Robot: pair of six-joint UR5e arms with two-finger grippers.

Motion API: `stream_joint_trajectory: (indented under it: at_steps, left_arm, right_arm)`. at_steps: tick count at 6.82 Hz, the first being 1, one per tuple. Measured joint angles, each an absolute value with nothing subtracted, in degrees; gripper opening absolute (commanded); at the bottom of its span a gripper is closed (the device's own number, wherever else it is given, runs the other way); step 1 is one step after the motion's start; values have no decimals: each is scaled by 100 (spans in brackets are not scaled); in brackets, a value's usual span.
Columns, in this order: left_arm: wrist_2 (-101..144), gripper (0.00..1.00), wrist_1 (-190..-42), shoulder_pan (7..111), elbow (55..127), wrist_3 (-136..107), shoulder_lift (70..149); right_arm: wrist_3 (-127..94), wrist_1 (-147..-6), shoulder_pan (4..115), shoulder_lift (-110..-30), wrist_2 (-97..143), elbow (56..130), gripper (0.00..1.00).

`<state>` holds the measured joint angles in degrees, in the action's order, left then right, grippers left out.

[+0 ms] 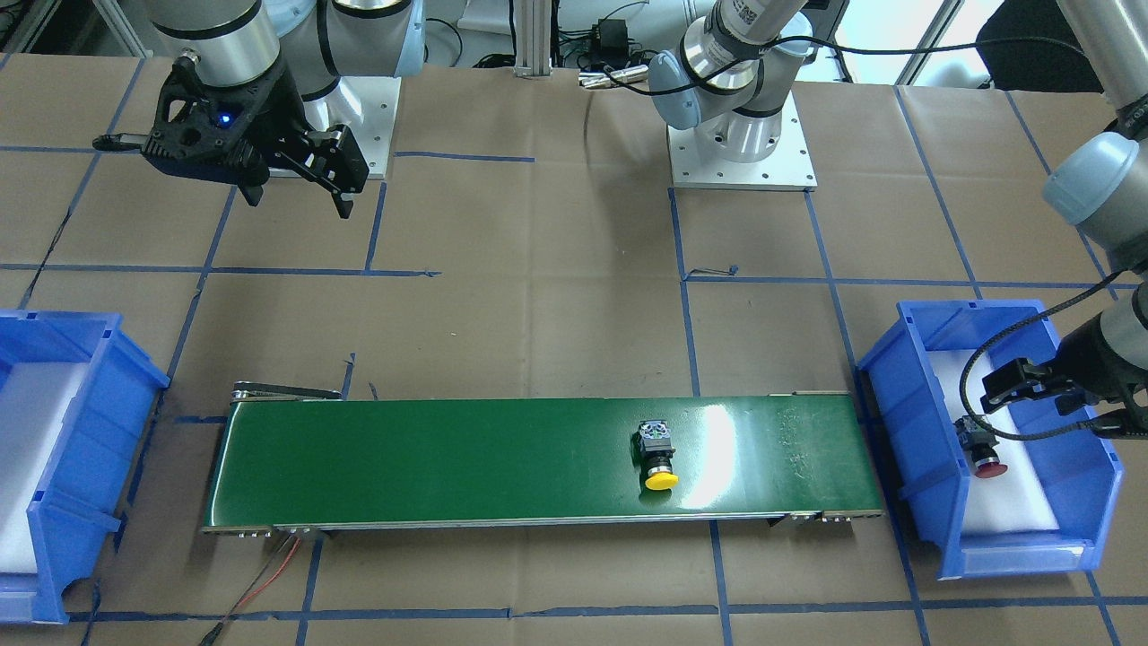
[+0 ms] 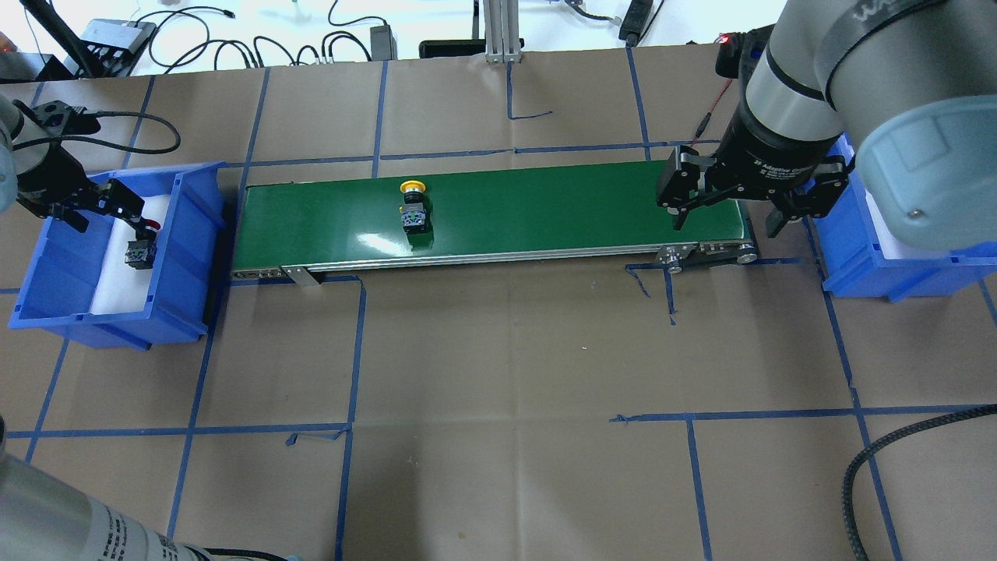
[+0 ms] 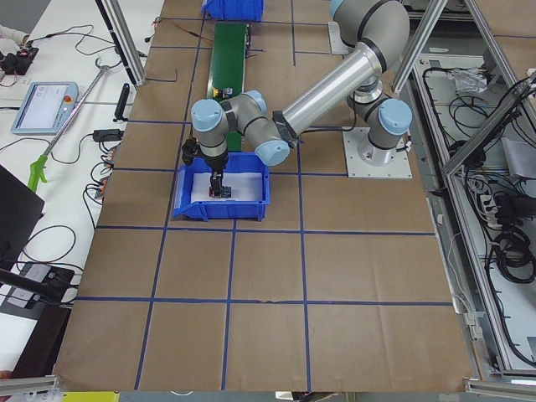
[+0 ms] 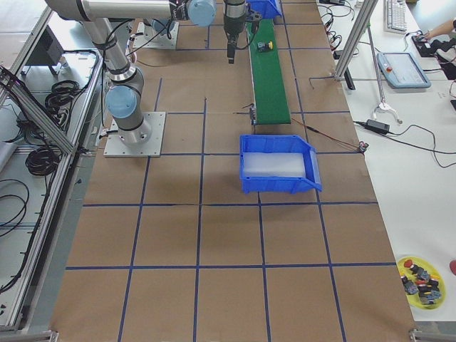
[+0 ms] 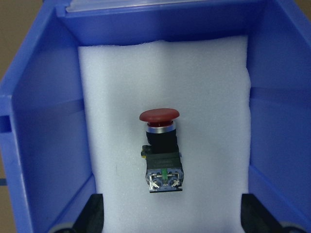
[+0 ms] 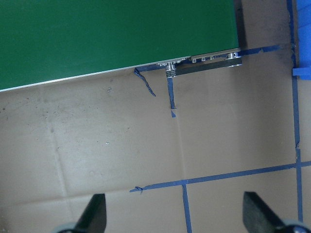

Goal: Transport two buttons from left to right
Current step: 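Lower the left gripper, grasp the red button and lift it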

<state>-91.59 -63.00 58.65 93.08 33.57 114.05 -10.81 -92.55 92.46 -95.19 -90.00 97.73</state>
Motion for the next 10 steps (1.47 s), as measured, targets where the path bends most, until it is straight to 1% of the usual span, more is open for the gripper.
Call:
stream_joint_trajectory:
  at_steps: [3,5,6,7,8,9,10]
  left_arm:
    - [-9166,99,-5315,5860,9858,3375,11629]
    - [-9161,99,-5125,5855,9845,3418,11778]
    - [-9155,93,-5112,5854,9809,3430,11806]
    - [-9147,72,-5108,5854,9795,3434,11821]
    - [-9143,48,-5109,5854,9788,3436,11826]
    - [-9141,31,-5112,5854,9782,3440,11827]
    - [-9141,21,-5114,5854,9777,3453,11825]
  right_arm:
    - [-1081,-9255,9246,-9519,-9000,9773,100]
    - [-1081,-9255,9246,-9518,-9000,9773,100]
    - [-1081,-9255,9246,-9518,-9000,9773,100]
    - [-1081,-9255,9246,-9519,-9000,9773,100]
    - [-1081,-9253,9246,-9519,-9000,9773,100]
    - [-1081,-9251,9246,-9518,-9000,9773,100]
    - [-1081,-9253,9246,-9519,-9000,9773,100]
